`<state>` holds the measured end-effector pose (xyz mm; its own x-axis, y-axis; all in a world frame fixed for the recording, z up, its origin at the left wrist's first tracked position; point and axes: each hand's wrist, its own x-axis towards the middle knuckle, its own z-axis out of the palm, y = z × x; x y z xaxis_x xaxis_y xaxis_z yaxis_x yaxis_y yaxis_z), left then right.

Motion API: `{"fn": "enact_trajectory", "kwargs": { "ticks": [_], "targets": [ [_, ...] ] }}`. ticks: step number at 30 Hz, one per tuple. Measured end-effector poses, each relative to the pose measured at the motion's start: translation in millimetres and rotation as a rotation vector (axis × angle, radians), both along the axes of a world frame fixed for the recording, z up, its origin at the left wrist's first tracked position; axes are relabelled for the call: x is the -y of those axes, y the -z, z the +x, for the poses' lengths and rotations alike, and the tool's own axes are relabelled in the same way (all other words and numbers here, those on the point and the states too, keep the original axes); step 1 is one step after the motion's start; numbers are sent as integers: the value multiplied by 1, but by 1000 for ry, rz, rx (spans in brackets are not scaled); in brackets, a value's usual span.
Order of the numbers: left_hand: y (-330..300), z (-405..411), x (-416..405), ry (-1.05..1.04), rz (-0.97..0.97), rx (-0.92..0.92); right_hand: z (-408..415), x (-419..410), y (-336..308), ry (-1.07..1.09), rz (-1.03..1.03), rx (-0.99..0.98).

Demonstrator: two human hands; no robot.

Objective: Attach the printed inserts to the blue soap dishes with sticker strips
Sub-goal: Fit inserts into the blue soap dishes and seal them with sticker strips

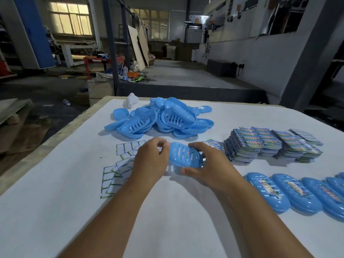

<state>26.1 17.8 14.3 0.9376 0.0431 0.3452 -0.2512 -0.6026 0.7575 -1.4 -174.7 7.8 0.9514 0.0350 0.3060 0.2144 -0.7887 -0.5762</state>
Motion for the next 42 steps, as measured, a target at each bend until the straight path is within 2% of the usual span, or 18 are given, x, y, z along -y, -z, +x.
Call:
{"fn": "enact_trajectory", "kwargs": {
  "ticks": [4,7,11,14,16,19,23,30,33,35,38,42],
  "targets": [
    [7,-3,6,178,212,141,-4,-4,-3,-89,-144,-59],
    [13,-3,8,299,306,132,-5,-4,-5,-133,-168,-41],
    [15,-4,6,348,348,128,-7,-3,-7,-134,-192,-113],
    [15,-4,3,349,378,133,-9,2,-11,-135,-74,-240],
    [14,-4,3,348,387,132,-9,8,-14,-71,61,-262],
    [13,-4,4,338,403,129,-4,16,-12,185,-11,-119],
    [12,-4,6,324,354,121,-1,16,-5,336,-70,-143],
    [13,2,12,233,108,176,0,12,-9,464,-174,-143],
    [15,6,14,173,1,184,-3,9,-15,522,-225,-19],
    [15,9,15,114,-20,169,-6,4,-18,458,-222,131],
    [13,10,16,11,-15,98,-11,-14,-17,227,-168,316],
    [14,16,14,-9,-144,-22,-14,-32,-8,-7,-223,353]
  ]
}}
